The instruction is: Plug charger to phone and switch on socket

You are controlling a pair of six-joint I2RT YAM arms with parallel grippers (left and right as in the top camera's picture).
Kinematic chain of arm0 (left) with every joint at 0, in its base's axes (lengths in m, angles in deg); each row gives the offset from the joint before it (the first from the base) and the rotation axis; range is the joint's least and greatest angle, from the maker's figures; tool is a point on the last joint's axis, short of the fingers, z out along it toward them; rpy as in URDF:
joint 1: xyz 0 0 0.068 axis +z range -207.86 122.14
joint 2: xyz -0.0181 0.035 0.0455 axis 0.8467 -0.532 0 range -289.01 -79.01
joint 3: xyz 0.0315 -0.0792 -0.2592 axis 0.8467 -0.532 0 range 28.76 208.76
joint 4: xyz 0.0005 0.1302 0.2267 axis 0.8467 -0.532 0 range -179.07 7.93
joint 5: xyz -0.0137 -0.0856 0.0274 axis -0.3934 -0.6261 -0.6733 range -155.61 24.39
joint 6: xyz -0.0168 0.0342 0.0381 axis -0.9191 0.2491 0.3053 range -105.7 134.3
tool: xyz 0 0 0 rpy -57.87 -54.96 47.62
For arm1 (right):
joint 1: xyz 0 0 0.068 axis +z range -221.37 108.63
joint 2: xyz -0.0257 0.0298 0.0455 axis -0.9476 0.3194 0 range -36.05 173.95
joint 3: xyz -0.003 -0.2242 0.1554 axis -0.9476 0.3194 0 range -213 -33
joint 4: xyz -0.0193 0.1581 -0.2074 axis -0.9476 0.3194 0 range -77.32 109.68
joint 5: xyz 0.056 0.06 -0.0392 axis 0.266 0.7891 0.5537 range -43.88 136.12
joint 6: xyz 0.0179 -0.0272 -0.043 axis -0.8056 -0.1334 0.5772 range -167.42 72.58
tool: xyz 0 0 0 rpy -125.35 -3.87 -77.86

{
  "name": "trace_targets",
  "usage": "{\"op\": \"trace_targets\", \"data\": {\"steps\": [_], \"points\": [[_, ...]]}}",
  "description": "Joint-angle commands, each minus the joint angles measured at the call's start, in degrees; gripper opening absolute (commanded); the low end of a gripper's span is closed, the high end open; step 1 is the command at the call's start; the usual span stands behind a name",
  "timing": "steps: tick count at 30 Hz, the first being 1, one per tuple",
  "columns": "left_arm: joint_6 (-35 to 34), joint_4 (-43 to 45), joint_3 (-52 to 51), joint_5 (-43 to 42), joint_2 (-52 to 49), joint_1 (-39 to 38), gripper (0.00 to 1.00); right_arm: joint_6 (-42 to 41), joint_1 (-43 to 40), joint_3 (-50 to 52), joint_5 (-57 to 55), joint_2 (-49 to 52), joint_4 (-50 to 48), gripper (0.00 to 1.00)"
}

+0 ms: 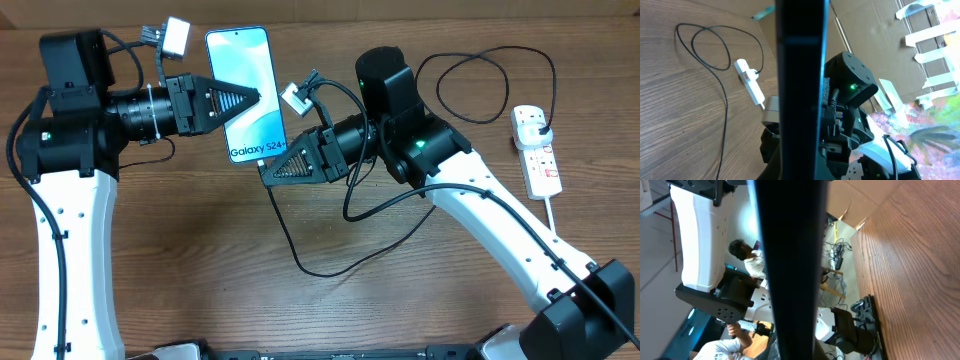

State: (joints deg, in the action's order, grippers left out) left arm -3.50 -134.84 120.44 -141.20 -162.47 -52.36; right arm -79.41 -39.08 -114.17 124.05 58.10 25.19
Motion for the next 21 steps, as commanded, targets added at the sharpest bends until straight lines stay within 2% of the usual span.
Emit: {"op": "trace_targets", "data": {"steps": [1,8,10,13,16,21], "points": [[5.6,-3.2,-1.6,-0.3,1.1,-2.9,0.04,-1.1,0.1,-3.4,-5.5,-1.4,-5.0,0.04],[7.1,-3.1,-1.6,2.4,1.1,-2.8,0.04,-0.7,-0.4,-3.4,-5.9,-1.4,-4.6,0.04],[7.1,-3.1,-1.6,5.7,1.1,-2.8,0.04,2.3,-1.0,-3.4,-5.9,-1.4,-0.2,0.04],[7.1,-3.1,-1.6,11.3,1.1,-2.8,0.04,12.7,-2.2,-3.4,-7.7,-1.4,12.9,0.04],[7.1,-3.1,-1.6,16.6,1.1,-2.8,0.04,21.9,-3.1,-3.4,-22.0,-1.4,30.4,0.04],[6.7,-3.7,-1.6,26.0,1.1,-2.8,0.04,24.6,-3.1,-3.4,-55.0,-1.2,48.4,0.04]]}}
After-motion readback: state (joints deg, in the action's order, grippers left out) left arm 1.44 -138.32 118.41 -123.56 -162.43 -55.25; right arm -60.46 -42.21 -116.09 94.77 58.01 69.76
